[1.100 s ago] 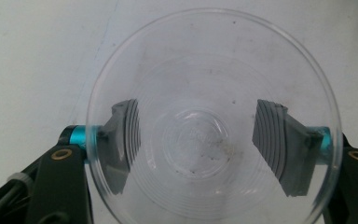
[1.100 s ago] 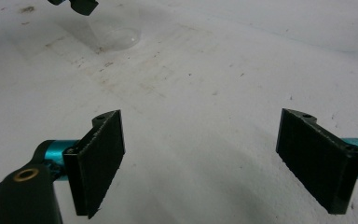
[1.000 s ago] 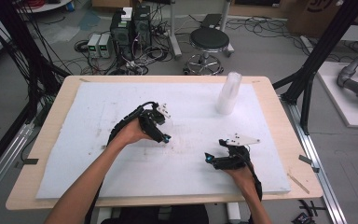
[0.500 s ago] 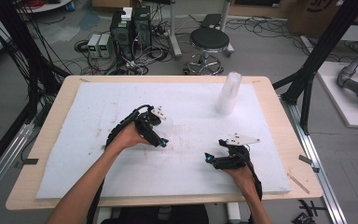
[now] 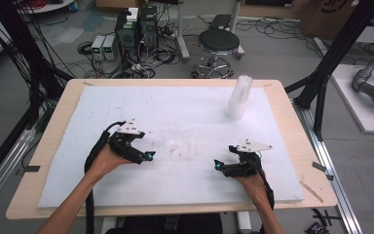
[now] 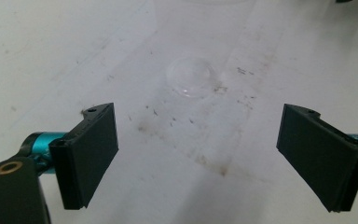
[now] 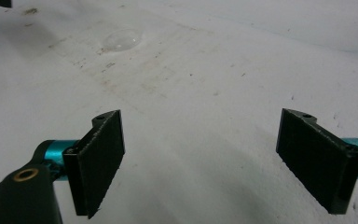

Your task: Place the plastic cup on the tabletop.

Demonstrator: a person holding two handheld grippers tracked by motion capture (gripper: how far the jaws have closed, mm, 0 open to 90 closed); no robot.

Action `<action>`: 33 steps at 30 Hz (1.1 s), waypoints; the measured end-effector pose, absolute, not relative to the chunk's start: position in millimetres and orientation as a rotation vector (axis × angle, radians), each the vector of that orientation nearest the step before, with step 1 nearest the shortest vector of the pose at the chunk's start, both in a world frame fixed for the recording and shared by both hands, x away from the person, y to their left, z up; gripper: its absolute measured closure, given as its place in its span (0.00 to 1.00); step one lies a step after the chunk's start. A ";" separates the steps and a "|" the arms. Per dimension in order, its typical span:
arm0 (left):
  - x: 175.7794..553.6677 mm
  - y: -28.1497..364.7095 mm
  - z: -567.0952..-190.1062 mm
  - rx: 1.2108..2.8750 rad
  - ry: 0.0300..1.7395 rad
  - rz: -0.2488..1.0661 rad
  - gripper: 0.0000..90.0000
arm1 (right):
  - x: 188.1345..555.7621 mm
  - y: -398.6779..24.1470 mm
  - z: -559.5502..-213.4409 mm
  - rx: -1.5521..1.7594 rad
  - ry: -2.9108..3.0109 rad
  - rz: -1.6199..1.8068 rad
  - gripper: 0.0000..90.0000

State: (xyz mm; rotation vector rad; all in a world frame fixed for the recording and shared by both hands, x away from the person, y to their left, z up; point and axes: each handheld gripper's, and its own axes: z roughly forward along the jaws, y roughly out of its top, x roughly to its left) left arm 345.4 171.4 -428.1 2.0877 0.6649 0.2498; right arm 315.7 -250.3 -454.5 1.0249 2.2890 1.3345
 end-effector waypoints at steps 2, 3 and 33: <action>335.2 182.9 -434.0 2.028 0.695 0.270 0.14 | 316.0 -250.7 -454.6 1.023 2.285 1.337 0.17; 330.5 188.0 -436.9 2.002 0.709 0.289 0.14 | 316.1 -250.9 -454.6 1.021 2.283 1.338 0.17; 288.4 227.7 -467.0 1.720 0.818 0.512 0.15 | 310.7 -252.5 -453.9 0.984 2.251 1.371 0.17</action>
